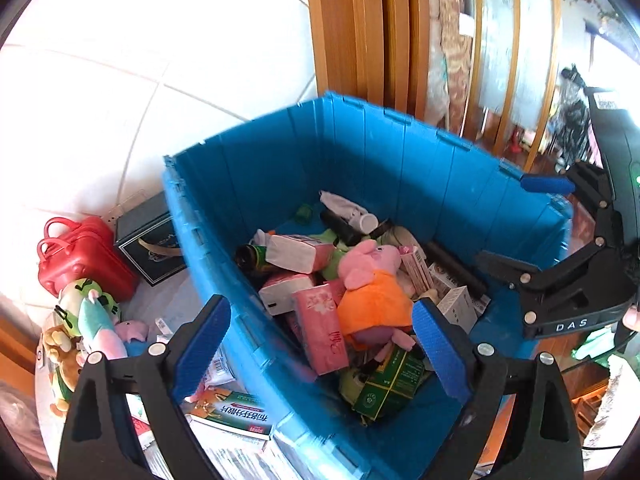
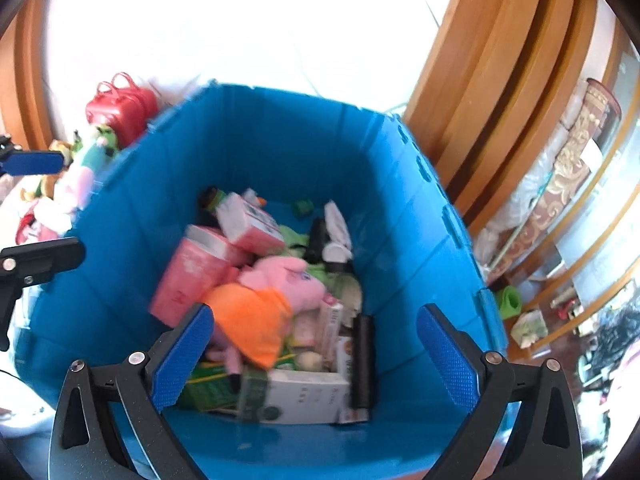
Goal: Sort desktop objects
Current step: 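Move both tools back over the table, then grasp the small white ointment tube with the left tool while the right tool grasps a white-and-red medicine box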
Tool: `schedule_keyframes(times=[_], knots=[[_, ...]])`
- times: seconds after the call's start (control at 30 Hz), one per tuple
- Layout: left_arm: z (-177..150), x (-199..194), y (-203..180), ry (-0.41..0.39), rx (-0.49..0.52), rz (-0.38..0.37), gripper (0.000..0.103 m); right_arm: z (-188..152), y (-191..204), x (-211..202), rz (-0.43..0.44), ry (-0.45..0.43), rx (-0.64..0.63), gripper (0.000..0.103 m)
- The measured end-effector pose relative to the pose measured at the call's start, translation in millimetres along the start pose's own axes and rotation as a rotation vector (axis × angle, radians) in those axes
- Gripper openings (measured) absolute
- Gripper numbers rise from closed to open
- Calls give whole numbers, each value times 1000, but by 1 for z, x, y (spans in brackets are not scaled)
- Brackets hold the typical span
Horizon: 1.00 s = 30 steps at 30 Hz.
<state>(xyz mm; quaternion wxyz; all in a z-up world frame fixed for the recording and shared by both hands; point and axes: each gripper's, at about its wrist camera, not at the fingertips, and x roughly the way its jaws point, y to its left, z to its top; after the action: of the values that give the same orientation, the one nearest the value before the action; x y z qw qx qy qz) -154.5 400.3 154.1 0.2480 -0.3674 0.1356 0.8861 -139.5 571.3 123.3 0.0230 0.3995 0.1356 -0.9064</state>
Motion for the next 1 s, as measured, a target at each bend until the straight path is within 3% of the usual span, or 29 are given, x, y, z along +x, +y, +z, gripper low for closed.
schedule_keyframes(times=[0.2, 0.33, 0.53, 0.73, 0.97, 1.0], knots=[[-44, -36, 52, -51, -86, 111, 93, 2, 58, -32, 58, -112, -10, 103], [-83, -45, 98, 8, -174, 192, 93, 3, 103, -48, 130, -196, -11, 103], [-159, -55, 169, 45, -297, 382, 93, 10, 170, -58, 276, -308, -9, 103], [-245, -37, 214, 128, -423, 410, 92, 15, 241, -39, 408, -304, -35, 103], [-334, 21, 242, 261, -574, 386, 77, -14, 325, 16, 440, -229, -72, 103], [-343, 32, 242, 280, -590, 373, 71, -23, 331, 29, 439, -205, -61, 103]])
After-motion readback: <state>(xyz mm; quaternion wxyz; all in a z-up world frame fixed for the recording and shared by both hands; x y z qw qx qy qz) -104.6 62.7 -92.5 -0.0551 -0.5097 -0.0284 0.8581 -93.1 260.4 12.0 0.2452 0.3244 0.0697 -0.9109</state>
